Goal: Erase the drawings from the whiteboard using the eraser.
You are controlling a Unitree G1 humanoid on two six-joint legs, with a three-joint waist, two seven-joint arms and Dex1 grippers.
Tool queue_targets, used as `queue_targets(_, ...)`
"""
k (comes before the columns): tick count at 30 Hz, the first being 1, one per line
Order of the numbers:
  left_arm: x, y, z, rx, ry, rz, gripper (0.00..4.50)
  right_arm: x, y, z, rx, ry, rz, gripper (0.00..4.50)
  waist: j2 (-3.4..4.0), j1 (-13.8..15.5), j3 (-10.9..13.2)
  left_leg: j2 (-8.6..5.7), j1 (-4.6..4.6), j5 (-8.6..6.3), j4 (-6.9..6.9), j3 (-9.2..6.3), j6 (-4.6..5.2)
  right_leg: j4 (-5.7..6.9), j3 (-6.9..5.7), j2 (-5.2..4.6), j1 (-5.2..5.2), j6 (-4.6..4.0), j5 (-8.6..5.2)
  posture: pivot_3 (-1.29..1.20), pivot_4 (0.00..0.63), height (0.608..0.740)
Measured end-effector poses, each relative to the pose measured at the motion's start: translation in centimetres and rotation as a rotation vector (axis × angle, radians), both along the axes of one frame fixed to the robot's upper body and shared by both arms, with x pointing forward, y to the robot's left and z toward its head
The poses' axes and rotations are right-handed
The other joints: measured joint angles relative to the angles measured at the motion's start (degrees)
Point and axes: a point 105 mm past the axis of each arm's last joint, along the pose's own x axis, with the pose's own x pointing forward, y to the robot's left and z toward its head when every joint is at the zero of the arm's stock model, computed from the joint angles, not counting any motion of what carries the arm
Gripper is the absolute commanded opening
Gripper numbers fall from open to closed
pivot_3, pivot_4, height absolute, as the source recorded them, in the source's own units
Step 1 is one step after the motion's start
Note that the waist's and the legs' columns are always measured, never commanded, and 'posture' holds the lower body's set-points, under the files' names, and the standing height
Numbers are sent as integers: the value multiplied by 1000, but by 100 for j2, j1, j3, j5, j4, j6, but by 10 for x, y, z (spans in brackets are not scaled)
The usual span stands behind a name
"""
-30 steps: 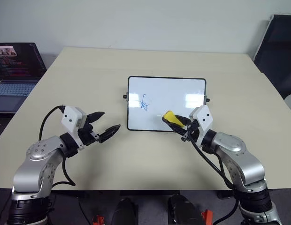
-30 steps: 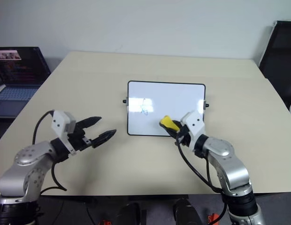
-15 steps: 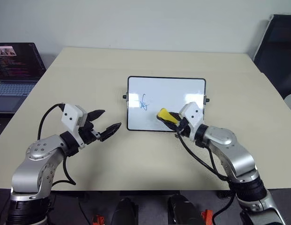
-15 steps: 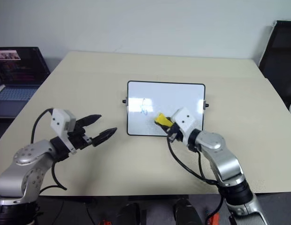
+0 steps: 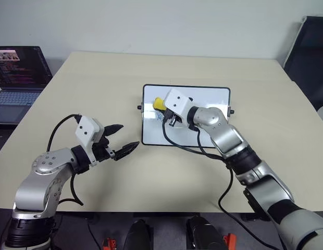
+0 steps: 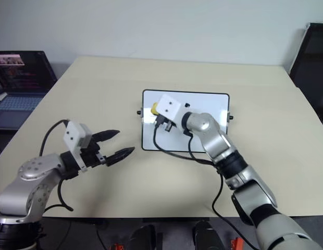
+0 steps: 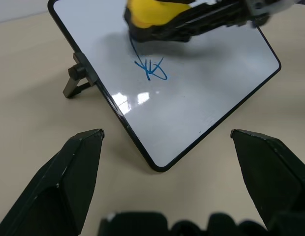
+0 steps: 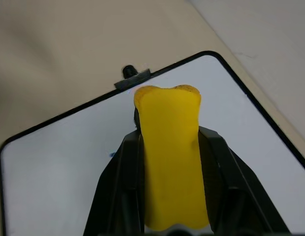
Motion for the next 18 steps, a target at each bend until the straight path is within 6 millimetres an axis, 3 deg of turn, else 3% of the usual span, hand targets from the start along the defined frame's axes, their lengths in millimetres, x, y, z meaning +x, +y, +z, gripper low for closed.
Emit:
queue_targets(5,2,4,-5,-3,4,-1,4500,10,-3,-6,-81,-20,-11,1121,2,-10,1,2,1,0,0,-1,0,5,-2,1,-1,-1,0,0,150,740)
queue_targets(13,4,12,-15,-17,-2,1,4500,-14,3,-38,-281,23,163,1121,1,-11,0,1,9,1,5,-1,1,14,-1,1,4,-2,0,0,150,740)
queue_targets(18,4,15,-20,-17,2,2,4500,2,5,-19,-265,-133,58,1121,2,-13,1,1,9,8,9,-1,7,15,0,1,2,-15,1,0,150,740)
